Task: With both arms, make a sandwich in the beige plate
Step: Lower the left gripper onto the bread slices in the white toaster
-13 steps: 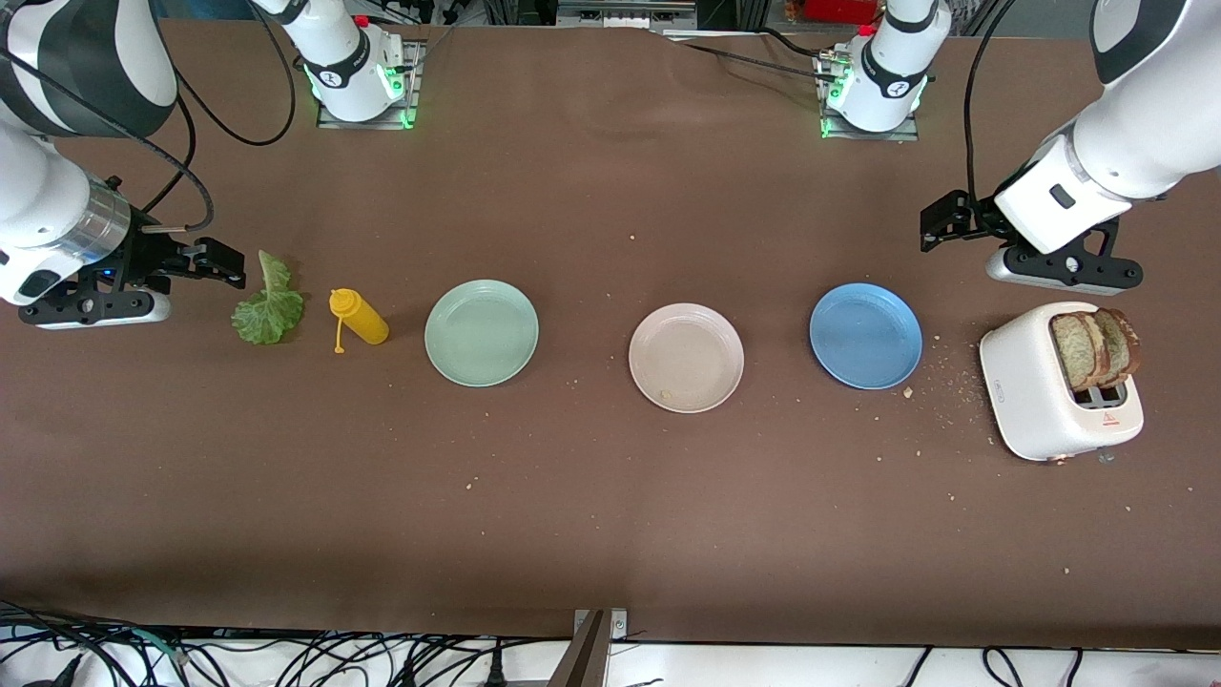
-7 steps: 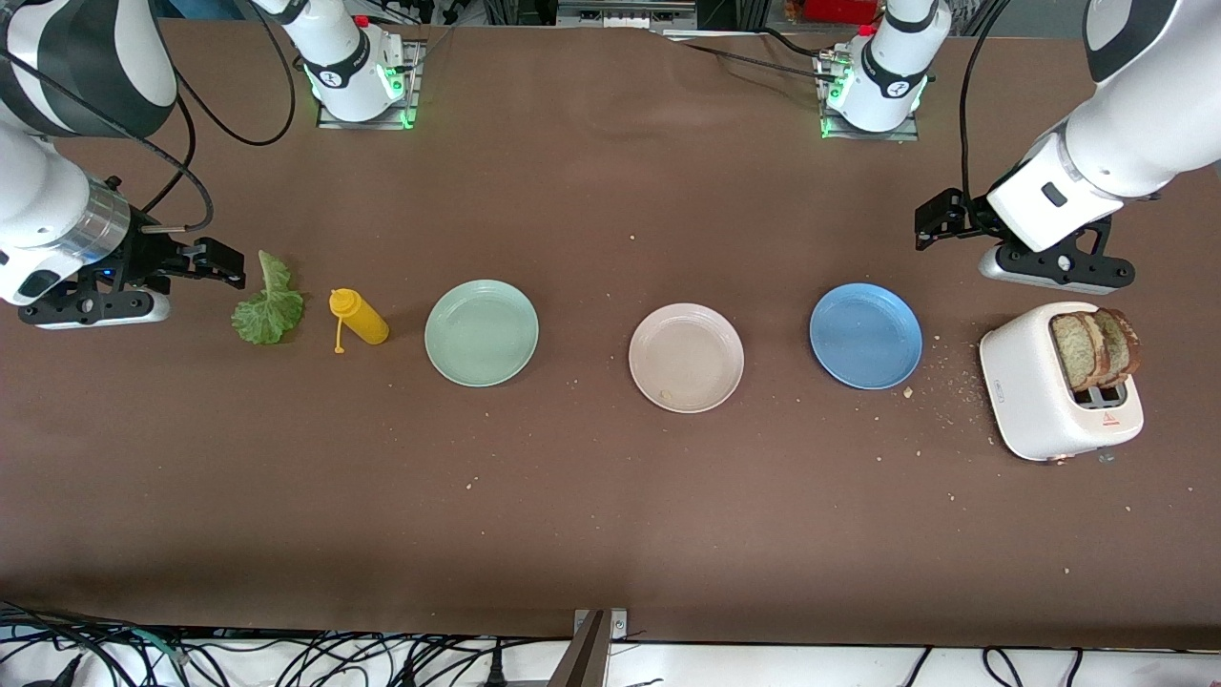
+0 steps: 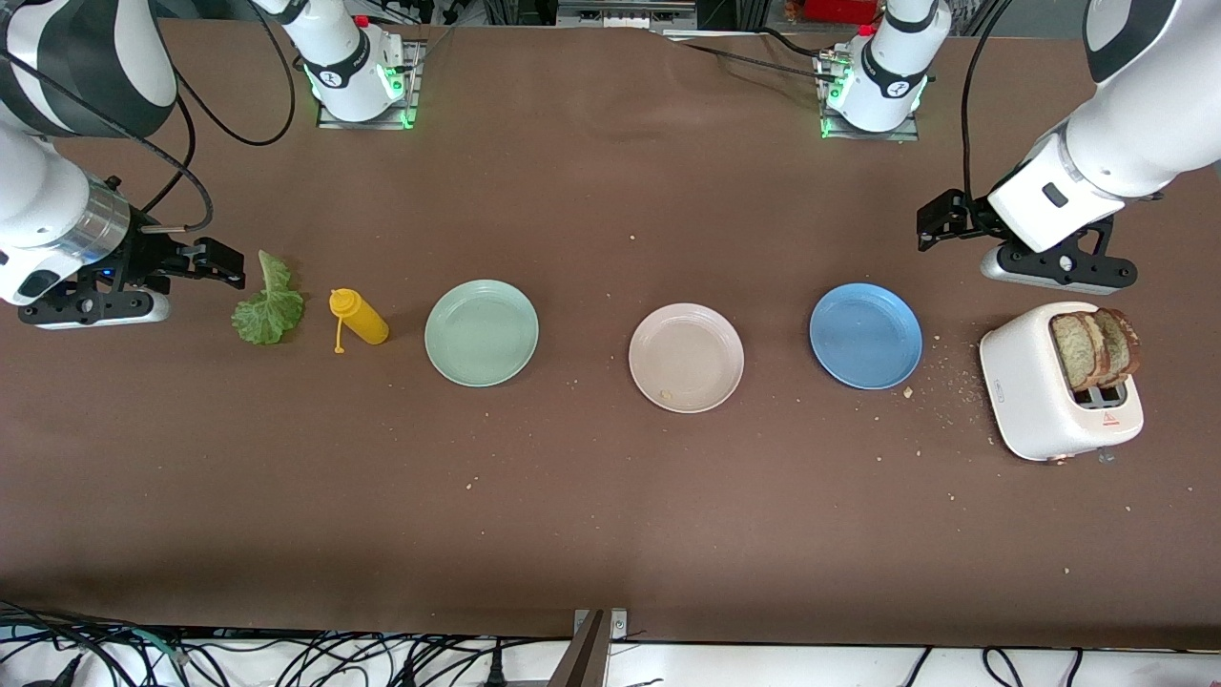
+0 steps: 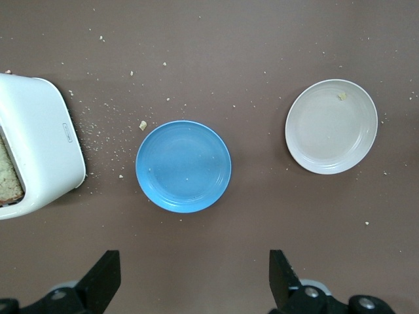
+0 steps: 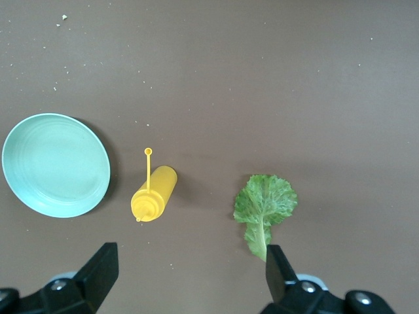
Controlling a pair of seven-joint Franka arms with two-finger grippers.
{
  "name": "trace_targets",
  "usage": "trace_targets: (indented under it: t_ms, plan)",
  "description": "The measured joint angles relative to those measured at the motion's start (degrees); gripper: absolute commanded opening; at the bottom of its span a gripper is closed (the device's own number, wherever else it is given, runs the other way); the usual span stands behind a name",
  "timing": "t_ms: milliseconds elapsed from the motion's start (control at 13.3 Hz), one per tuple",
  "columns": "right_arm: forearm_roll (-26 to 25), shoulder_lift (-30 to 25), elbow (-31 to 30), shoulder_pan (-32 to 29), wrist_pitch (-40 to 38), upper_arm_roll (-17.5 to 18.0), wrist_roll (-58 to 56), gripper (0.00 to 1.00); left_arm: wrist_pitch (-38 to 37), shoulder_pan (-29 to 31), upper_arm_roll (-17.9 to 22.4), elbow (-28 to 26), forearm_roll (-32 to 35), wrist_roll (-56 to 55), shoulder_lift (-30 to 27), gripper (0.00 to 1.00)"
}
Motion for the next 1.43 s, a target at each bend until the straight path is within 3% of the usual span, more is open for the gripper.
trace_targets:
  t_ms: [225, 526, 1051, 1427]
  plan:
    - [0.0, 0.0, 0.0, -0.01, 0.0, -0.01, 0.0, 1.0, 0.0, 0.01, 0.01, 0.0, 0.3, 0.0, 0.0, 1.0]
    - [0.0, 0.0, 0.0, -0.04, 0.0, -0.02, 0.0, 1.0, 0.0, 0.01, -0.25, 0.22, 6.91, -0.01, -0.05, 1.0]
    - [0.0, 0.0, 0.0, -0.05, 0.0, -0.02, 0.0, 1.0, -3.81, 0.28, -0.24, 0.49, 4.82, 0.08, 0.03, 1.0]
    - [0.0, 0.01, 0.01, -0.1, 0.0, -0.02, 0.0, 1.0, -1.96, 2.03, 0.05, 1.55, 4.84, 0.23, 4.53, 1.0]
